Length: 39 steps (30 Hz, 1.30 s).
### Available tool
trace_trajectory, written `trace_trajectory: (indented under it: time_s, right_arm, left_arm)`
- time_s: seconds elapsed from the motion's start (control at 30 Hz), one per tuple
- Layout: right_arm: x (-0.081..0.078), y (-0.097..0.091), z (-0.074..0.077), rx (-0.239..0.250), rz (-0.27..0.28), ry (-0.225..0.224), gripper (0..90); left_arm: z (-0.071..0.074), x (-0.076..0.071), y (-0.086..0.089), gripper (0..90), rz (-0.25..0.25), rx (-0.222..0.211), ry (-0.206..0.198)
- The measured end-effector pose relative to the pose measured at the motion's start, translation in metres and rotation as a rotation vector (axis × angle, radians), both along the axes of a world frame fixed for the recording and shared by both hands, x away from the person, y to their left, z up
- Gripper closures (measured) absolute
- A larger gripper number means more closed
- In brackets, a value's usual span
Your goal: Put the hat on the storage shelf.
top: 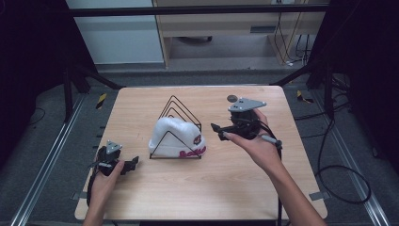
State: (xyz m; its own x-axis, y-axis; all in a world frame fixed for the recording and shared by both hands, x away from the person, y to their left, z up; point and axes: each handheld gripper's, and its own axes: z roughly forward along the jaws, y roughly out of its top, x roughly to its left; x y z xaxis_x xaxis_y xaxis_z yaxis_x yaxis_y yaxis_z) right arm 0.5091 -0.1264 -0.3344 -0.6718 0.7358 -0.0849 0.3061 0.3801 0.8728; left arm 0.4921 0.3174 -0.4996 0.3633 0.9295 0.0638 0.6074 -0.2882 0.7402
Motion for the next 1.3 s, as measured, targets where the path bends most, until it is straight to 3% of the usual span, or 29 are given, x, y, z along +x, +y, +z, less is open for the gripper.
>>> trace_trajectory:
  time_s: [0.27, 0.5, 0.53, 0.6, 0.63, 0.87, 0.9, 0.97, 1.03, 1.17, 1.2, 1.3]
  right_arm:
    - [-0.01, -0.038, -0.013, 0.004, -0.078, 0.015, 6.7]
    - [-0.018, -0.062, -0.037, -0.016, -0.128, 0.048, 6.6]
    - [-0.02, -0.068, -0.047, -0.01, -0.137, 0.065, 6.6]
    - [-0.021, -0.069, -0.049, -0.01, -0.139, 0.069, 6.6]
    - [-0.024, -0.074, -0.059, -0.018, -0.146, 0.084, 7.2]
    - [-0.033, -0.087, -0.087, -0.04, -0.19, 0.111, 10.7]
    - [-0.035, -0.091, -0.1, -0.044, -0.2, 0.141, 11.3]
    - [-0.036, -0.092, -0.105, -0.046, -0.203, 0.151, 11.3]
    - [-0.039, -0.097, -0.122, -0.046, -0.217, 0.196, 11.3]
    - [-0.04, -0.101, -0.138, -0.044, -0.233, 0.231, 11.1]
    - [-0.039, -0.104, -0.151, -0.05, -0.253, 0.252, 10.8]
    - [-0.036, -0.107, -0.165, -0.061, -0.282, 0.28, 10.4]
  left_arm:
    - [-0.004, 0.001, 0.0, 5.7, -0.004, 0.003, 0.015]
    - [-0.007, 0.002, 0.002, 4.4, -0.006, -0.005, 0.024]
    - [-0.007, 0.001, 0.003, 4.4, -0.006, -0.008, 0.026]
    - [-0.007, 0.001, 0.003, 4.3, -0.005, -0.009, 0.026]
    - [-0.007, 0.001, 0.003, 4.3, -0.005, -0.011, 0.029]
    - [-0.008, 0.003, 0.004, 3.4, -0.002, -0.026, 0.043]
    - [-0.008, 0.003, 0.004, 3.4, -0.003, -0.026, 0.043]
    - [-0.008, 0.003, 0.004, 3.1, -0.004, -0.026, 0.044]
    - [-0.008, 0.003, 0.004, 2.9, -0.005, -0.026, 0.044]
    - [-0.008, 0.003, 0.004, 2.3, -0.007, -0.025, 0.045]
    - [-0.008, 0.003, 0.004, 2.3, -0.007, -0.024, 0.047]
    - [-0.008, 0.003, 0.004, 2.2, -0.008, -0.025, 0.046]
